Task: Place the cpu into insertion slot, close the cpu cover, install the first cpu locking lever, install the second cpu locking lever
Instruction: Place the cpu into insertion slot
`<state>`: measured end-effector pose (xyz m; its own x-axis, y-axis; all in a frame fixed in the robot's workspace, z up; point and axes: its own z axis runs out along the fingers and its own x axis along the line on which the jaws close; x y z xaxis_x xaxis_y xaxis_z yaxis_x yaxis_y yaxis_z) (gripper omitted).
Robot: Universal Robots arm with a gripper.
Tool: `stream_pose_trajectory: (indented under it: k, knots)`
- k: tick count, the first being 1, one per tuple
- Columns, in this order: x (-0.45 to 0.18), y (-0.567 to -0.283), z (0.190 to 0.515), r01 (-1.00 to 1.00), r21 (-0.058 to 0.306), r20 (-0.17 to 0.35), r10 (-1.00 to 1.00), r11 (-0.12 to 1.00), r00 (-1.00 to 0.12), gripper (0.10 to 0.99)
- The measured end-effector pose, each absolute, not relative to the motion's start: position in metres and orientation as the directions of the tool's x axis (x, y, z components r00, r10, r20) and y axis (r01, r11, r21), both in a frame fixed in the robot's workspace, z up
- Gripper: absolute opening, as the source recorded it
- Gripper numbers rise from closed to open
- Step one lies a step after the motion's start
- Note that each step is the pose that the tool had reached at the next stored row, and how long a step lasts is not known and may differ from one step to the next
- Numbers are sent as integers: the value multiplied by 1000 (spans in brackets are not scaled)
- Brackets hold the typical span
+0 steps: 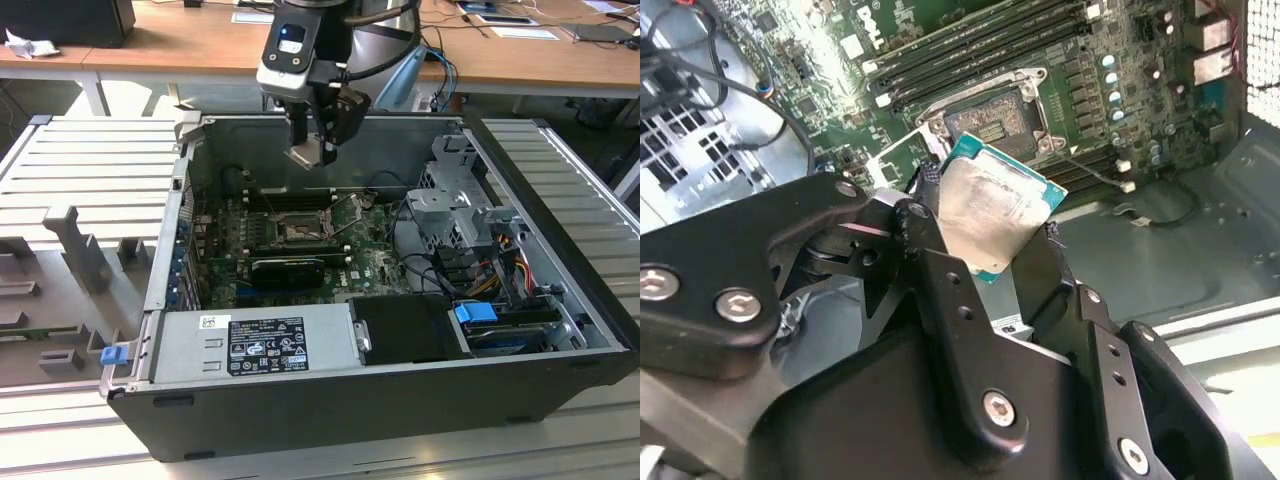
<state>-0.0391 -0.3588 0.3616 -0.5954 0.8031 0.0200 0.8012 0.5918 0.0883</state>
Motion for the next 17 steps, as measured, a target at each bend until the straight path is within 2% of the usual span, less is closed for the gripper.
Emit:
stream_pose_trajectory:
  k: [9,17]
  knots:
    - [-39,-359,351,837,87,19,839,540,-543,529]
    - [-39,-359,345,924,84,20,927,373,-375,529]
